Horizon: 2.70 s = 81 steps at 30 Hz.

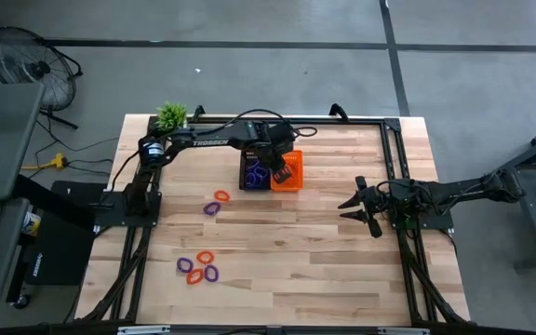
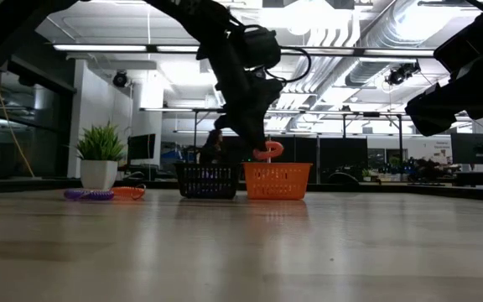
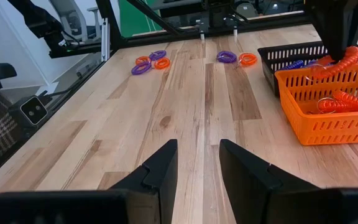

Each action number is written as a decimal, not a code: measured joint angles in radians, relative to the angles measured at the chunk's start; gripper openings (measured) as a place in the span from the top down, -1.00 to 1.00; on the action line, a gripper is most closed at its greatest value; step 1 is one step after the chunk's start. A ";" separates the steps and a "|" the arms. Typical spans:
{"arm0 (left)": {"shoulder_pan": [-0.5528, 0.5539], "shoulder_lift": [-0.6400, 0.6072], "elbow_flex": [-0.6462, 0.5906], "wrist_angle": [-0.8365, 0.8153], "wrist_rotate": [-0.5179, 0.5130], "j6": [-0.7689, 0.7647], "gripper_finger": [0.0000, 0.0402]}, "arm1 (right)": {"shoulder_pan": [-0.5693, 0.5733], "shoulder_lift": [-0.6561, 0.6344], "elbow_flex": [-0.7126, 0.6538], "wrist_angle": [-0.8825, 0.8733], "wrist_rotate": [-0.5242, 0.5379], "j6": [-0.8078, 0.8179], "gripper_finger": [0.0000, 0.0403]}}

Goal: Sort spring keychains into baskets
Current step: Put the orange spring keychain into the orange basket

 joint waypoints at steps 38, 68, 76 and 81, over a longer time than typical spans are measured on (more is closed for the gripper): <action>0.000 -0.321 -0.432 -0.216 0.017 -0.017 0.43 | 0.000 0.000 0.000 0.000 0.000 0.000 0.43; -0.069 -0.462 -0.745 -0.104 0.018 0.497 0.43 | 0.000 0.000 0.000 0.000 0.000 0.000 0.43; -0.094 -0.461 -0.745 -0.076 0.006 0.497 0.43 | 0.000 0.000 0.000 0.000 0.000 0.000 0.43; -0.107 -0.461 -0.781 -0.014 0.004 0.504 0.43 | 0.000 0.000 0.000 0.000 0.000 0.000 0.43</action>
